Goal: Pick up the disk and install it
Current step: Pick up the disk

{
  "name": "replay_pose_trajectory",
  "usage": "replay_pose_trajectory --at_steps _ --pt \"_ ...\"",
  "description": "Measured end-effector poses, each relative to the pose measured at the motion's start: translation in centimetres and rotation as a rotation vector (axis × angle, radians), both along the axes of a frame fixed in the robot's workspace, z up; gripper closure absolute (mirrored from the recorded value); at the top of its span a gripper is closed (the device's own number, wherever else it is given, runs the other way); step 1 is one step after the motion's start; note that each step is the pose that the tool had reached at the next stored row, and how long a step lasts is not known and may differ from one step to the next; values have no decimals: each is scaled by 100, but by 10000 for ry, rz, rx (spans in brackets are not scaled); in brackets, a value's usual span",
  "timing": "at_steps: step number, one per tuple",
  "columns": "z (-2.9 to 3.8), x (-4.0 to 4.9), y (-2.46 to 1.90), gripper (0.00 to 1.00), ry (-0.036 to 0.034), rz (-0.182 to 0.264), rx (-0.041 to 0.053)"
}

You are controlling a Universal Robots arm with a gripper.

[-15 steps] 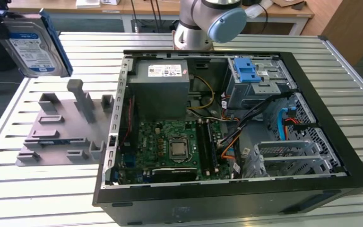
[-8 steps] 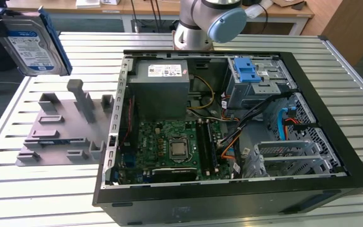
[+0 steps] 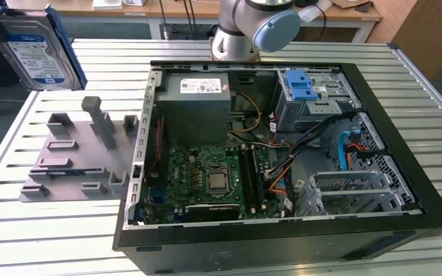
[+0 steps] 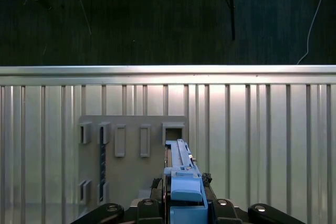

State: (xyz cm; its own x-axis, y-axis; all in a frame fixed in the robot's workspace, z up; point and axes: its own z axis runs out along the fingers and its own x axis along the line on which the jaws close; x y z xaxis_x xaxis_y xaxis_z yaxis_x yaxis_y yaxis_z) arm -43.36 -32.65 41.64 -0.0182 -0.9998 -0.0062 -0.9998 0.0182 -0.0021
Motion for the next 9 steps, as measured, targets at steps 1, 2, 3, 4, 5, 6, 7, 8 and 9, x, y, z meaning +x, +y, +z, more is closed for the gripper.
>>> replay_pose_trajectory --at_steps 1,2,3,4,5,6,7,8,9 --pt "6 0 0 63 0 -1 0" --pt "13 0 0 63 -1 1 0" --pt "20 0 0 63 0 0 0" --pt "27 0 0 63 0 0 0" --pt "33 0 0 63 -1 0 0" --pt "40 0 0 63 -1 0 0" --pt "47 0 0 63 -2 0 0" --pt "54 0 0 63 -1 0 0" --pt "61 0 0 63 -2 0 0"
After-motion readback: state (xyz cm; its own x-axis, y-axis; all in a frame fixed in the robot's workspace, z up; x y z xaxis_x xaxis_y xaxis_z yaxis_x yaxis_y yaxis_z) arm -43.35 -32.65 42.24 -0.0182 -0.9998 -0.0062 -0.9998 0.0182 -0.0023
